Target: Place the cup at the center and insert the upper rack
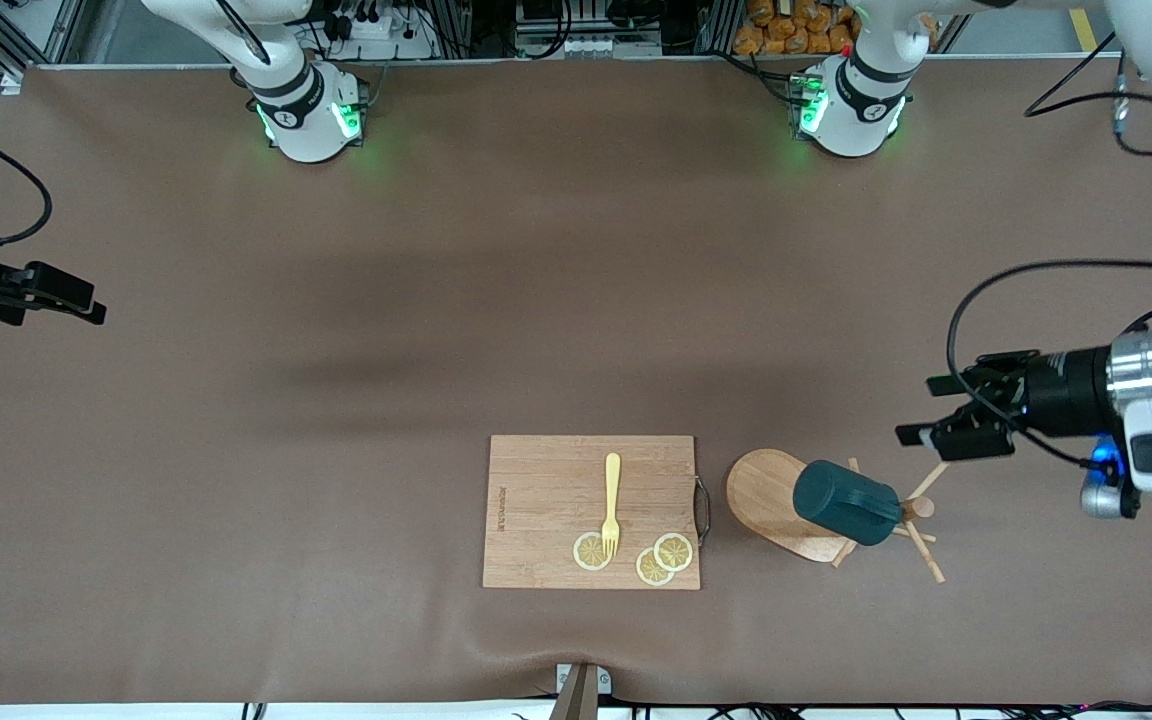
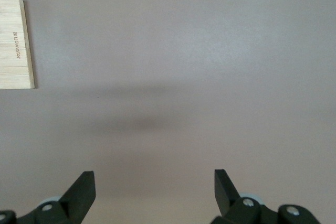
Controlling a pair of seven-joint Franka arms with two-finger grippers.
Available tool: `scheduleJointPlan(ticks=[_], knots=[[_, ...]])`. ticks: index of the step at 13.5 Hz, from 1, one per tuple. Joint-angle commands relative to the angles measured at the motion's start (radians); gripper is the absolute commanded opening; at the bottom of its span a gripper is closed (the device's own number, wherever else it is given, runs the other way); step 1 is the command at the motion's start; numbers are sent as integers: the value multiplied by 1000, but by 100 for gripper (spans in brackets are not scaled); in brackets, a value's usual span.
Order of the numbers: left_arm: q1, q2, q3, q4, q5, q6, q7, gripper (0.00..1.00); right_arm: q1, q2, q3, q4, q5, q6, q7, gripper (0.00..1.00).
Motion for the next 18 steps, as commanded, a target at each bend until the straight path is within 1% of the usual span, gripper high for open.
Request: scheduleJointPlan(ticks=[1, 3, 5, 6, 8, 9, 13, 15, 18], knots=[[-56, -159, 9, -162, 170, 10, 158, 100, 0, 10, -2, 23, 13, -14, 1, 100], [-90, -243, 7, -242, 314, 11, 291, 100, 2, 10, -2, 23, 13, -14, 1, 100], [-102, -338, 4, -352, 431, 19, 419, 100, 2, 10, -2, 23, 13, -14, 1, 100], [-102, -383, -3, -401, 480, 20, 435, 100, 0, 10, -2, 23, 13, -14, 1, 100], [-98, -453, -39, -457, 605, 19, 441, 100, 2, 10, -2, 23, 13, -14, 1, 100], [-92, -479, -46, -477, 641, 16, 446, 100, 4, 10, -2, 23, 13, -14, 0, 100], [-56, -559, -49, -486, 644, 11, 446, 100, 2, 10, -2, 23, 13, -14, 0, 100], [-56, -564, -59, -483, 632, 11, 447, 100, 2, 10, -2, 23, 13, -14, 0, 100], [-63, -540, -62, -479, 617, 31, 444, 100, 4, 10, -2, 24, 12, -14, 0, 100]])
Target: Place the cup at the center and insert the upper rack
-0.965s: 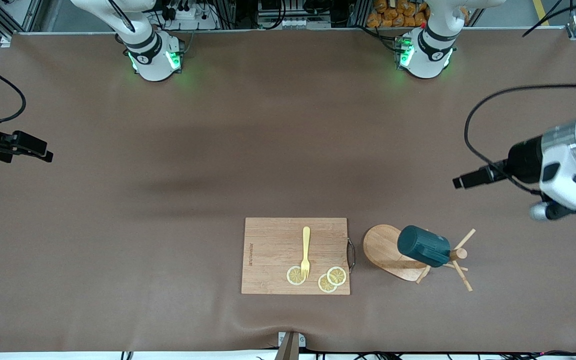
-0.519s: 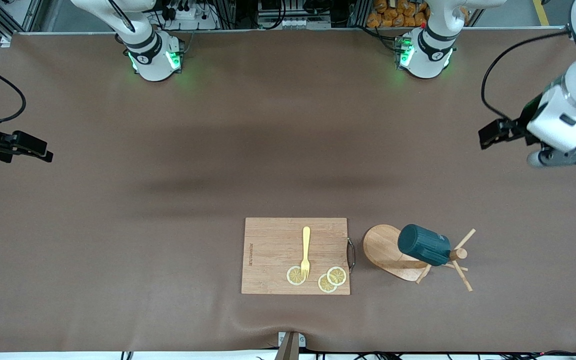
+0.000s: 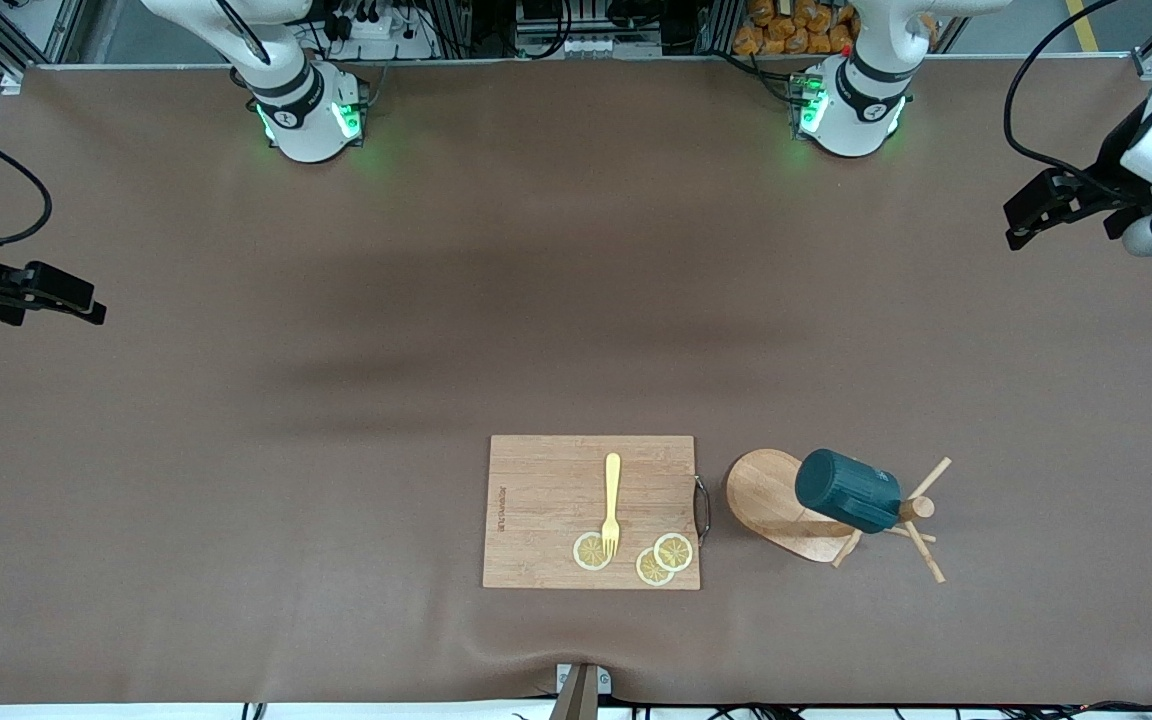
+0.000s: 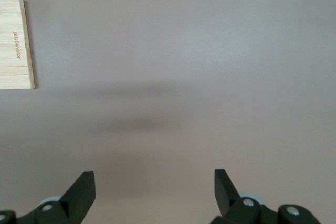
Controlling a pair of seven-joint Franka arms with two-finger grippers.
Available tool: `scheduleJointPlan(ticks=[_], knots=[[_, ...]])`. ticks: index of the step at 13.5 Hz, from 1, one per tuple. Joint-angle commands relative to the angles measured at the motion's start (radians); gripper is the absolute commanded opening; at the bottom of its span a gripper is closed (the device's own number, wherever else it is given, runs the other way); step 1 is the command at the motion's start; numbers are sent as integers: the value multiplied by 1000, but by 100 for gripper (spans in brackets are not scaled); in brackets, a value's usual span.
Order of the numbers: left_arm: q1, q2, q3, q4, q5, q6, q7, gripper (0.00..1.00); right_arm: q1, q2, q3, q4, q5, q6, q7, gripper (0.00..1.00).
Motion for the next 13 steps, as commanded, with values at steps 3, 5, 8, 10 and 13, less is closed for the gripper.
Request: scheduleJointPlan(ticks=[3, 5, 8, 10, 13], knots=[[0, 15, -12, -20, -7, 50, 2, 100, 7, 9, -4, 22, 7, -14, 1, 100], [-2, 17, -13, -18, -11, 51, -7, 100, 3, 6, -4, 22, 6, -16, 1, 100], [0, 20, -12, -20, -47, 53, -9, 100, 11, 3, 0, 33, -34, -16, 1, 100], [9, 21, -12, -20, -47, 53, -7, 100, 28, 2, -1, 36, -69, -37, -23, 100], [3, 21, -12, -20, -48, 53, -6, 100, 25, -1, -4, 88, -68, -141, -28, 100]])
